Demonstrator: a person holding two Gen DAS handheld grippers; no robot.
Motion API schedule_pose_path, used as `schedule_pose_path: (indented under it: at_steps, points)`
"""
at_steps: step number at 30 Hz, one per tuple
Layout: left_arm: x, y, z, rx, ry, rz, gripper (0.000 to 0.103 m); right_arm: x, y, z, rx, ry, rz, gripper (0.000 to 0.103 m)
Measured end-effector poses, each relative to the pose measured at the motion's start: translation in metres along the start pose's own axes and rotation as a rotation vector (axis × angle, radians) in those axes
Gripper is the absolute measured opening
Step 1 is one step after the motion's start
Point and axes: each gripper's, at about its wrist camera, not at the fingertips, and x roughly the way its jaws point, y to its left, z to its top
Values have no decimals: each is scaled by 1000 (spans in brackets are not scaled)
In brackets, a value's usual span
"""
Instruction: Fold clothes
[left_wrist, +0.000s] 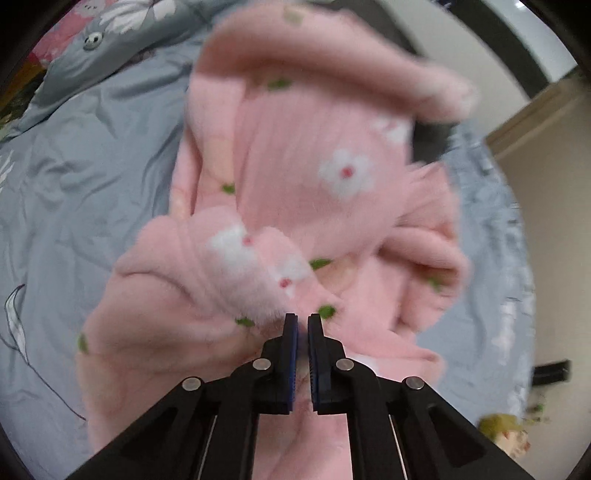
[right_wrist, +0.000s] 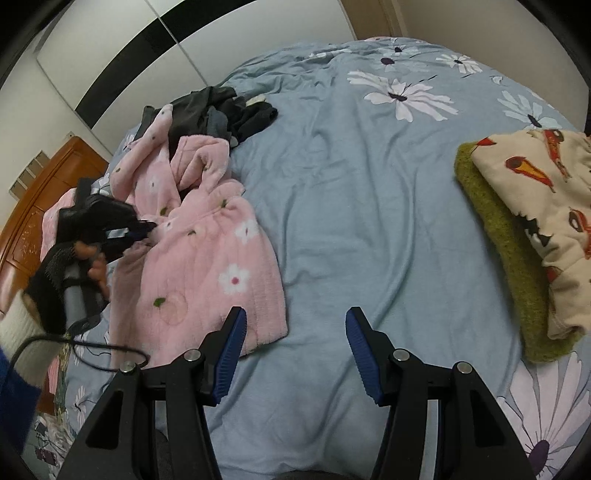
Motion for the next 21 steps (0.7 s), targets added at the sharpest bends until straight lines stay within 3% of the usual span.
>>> schedule_pose_path:
  at_steps: [5, 6, 9, 12, 16, 21]
  points:
    - [-97, 44, -3, 45, -151, -151, 5, -14, 14, 0, -25, -21, -4, 57]
    - [-116, 56, -2, 43, -182, -171, 0, -17, 18, -1, -36, -24, -4, 57]
    - [-178, 104, 8, 9, -320, -158, 0, -24, 35, -3, -67, -30, 6, 57]
    - [-223, 157, 17, -27, -403, -88, 0, -23, 54, -6, -98, -21, 20, 57]
    - [-239, 199, 17, -80, -383, -91, 0, -16, 81, -11, -137, -3, 42, 57]
    - [-197, 159, 16, 8, -278, -159, 0, -10, 101, -14, -191, 16, 39, 57]
